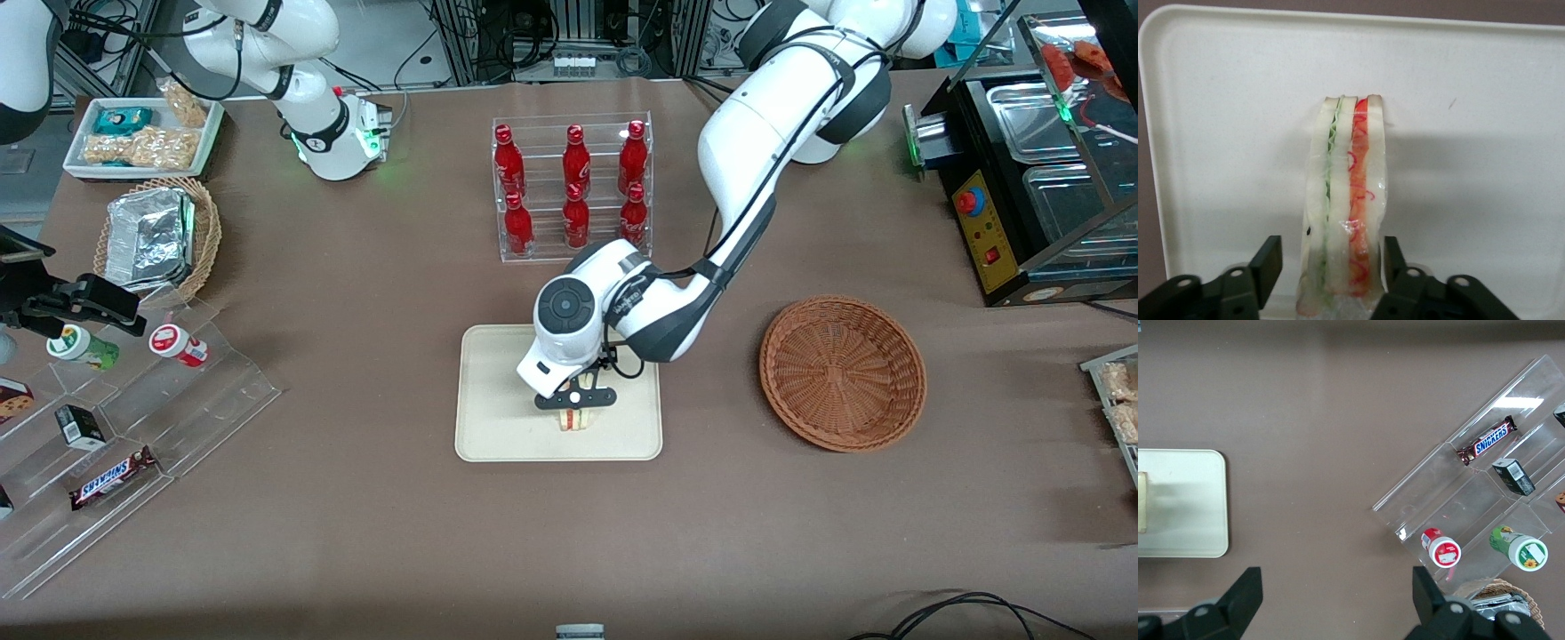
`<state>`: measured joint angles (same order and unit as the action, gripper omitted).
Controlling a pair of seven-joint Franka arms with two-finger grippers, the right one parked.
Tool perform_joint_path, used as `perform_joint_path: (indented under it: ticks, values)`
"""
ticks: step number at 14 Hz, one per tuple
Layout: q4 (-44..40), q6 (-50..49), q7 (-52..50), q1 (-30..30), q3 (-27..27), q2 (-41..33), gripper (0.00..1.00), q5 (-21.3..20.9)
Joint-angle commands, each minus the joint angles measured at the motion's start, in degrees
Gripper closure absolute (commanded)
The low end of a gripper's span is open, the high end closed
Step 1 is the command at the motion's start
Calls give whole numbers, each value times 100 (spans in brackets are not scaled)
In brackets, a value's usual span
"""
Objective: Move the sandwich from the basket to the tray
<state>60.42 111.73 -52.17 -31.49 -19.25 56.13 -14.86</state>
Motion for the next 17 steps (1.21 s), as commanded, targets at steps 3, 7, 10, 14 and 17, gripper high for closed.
perform_joint_path:
  ticks: [3,7,10,14,17]
  values:
    - [-250,-343,-242,-77,210,-136,0,-157]
    - [-206,-1168,100,272,194,-926,0,-26]
    - [432,-1881,1028,860,185,-1970,0,657]
    - [2287,-2014,2446,1977,193,-3825,0,1513]
    - [2475,-3030,3236,2759,228,-4442,0,1504]
